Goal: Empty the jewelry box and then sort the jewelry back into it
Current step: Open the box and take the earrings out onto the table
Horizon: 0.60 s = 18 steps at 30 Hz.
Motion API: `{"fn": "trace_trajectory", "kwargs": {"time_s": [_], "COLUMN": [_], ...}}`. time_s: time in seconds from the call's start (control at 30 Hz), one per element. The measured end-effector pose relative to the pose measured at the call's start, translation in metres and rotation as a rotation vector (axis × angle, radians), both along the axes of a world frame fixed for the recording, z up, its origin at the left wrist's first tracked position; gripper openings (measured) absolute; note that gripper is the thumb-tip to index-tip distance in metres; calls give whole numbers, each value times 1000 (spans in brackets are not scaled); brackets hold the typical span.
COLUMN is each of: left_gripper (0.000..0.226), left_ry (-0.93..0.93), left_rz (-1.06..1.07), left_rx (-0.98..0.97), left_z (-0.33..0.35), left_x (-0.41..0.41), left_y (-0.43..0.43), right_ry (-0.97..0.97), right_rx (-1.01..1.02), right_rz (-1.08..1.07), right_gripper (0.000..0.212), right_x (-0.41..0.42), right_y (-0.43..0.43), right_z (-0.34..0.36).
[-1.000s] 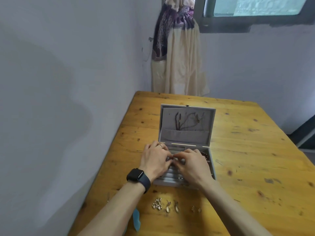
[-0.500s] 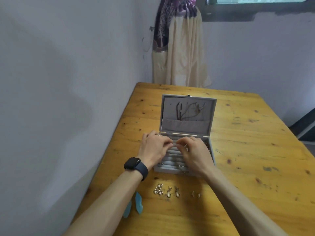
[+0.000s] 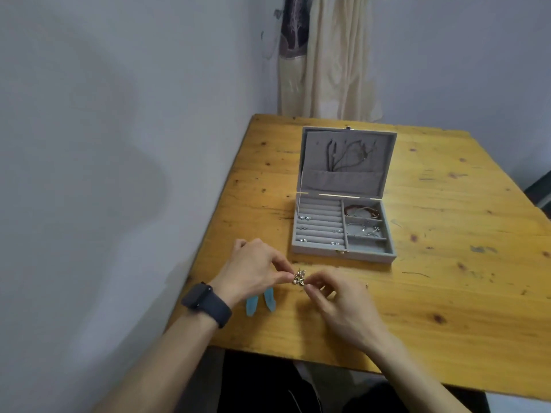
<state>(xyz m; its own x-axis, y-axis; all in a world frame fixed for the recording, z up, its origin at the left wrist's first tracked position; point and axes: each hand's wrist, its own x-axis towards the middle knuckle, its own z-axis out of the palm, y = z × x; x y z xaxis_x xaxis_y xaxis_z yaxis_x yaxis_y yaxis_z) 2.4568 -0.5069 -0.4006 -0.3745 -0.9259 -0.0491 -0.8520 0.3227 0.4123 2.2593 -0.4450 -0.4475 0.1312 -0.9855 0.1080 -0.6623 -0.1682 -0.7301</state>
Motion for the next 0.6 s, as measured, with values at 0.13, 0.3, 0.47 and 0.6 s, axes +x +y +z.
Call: {"fn": "trace_trajectory", "kwargs": {"time_s": [0.13, 0.3, 0.47, 0.6], "left_gripper": [22, 25, 29, 30], "left_ry": [-48, -84, -55, -13], "left_rz": [-4, 19, 52, 59], "left_rx": [7, -21, -30, -29], "left_z": [-6, -12, -20, -25], "left_x": [0, -1, 1, 3], "left_y": [9, 16, 21, 23], "right_ry": [83, 126, 91, 90], "right_rx": [13, -21, -77, -123], "right_rz": [-21, -56, -80, -121], "right_gripper": [8, 12, 13, 13], "right_x": [13, 21, 22, 21], "right_y": [1, 3, 5, 8], "right_z": [-8, -11, -17, -23]}}
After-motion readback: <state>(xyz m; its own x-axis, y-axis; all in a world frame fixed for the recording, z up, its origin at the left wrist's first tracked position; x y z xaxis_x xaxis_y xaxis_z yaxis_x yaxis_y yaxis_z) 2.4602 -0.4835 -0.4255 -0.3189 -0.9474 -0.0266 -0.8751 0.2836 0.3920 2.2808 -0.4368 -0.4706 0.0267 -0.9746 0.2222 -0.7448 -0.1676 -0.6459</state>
